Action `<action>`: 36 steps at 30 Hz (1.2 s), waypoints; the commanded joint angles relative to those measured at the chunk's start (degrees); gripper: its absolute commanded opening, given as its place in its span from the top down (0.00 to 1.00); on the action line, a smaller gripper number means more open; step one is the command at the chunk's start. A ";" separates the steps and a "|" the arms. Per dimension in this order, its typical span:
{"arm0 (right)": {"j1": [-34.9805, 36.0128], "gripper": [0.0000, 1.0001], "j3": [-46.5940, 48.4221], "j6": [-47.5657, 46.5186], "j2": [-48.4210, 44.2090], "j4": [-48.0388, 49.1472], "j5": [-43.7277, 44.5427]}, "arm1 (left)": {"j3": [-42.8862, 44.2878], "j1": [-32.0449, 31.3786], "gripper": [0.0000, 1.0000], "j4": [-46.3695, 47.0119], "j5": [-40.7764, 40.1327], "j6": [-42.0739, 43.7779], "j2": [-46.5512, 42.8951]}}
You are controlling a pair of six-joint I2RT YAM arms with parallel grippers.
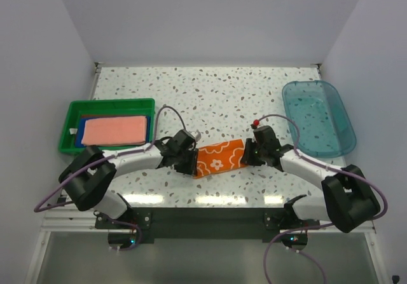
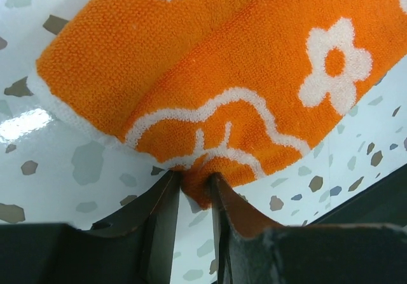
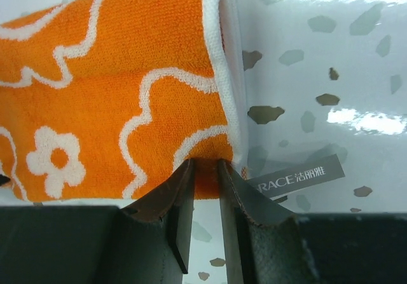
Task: Fold and stack the towels
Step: Smooth out wrinkles on the folded towel, then neatly place the folded towel into the bin
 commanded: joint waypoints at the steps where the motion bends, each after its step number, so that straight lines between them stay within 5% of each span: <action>1: -1.34 0.73 0.29 0.70 2.80 -5.15 9.52 | -0.61 -0.08 0.69 0.73 -3.53 -0.79 3.48; 5: -2.31 0.70 5.29 -3.33 1.05 -8.59 10.60 | 3.43 -0.08 0.64 -1.46 -5.64 -1.93 0.85; 11: 3.21 0.51 15.05 -11.51 -1.60 -14.65 8.58 | 9.68 0.89 0.35 -7.35 -11.17 -4.13 -6.44; 12: 4.45 0.47 15.85 -12.13 -2.12 -15.70 8.84 | 10.12 1.94 0.22 -8.23 -11.70 -4.65 -7.24; 17: 14.71 0.37 20.34 -15.03 -0.38 -15.80 9.37 | 8.63 9.84 0.01 -8.94 -11.54 -5.10 -11.46; 25: 29.23 0.30 26.83 -22.04 11.13 -13.60 9.72 | 8.62 21.80 0.00 -10.17 -7.75 -1.50 -13.31; 36: 37.85 0.45 36.16 -33.05 25.19 -15.01 13.23 | 10.38 28.49 0.00 -13.51 -7.67 0.79 -13.40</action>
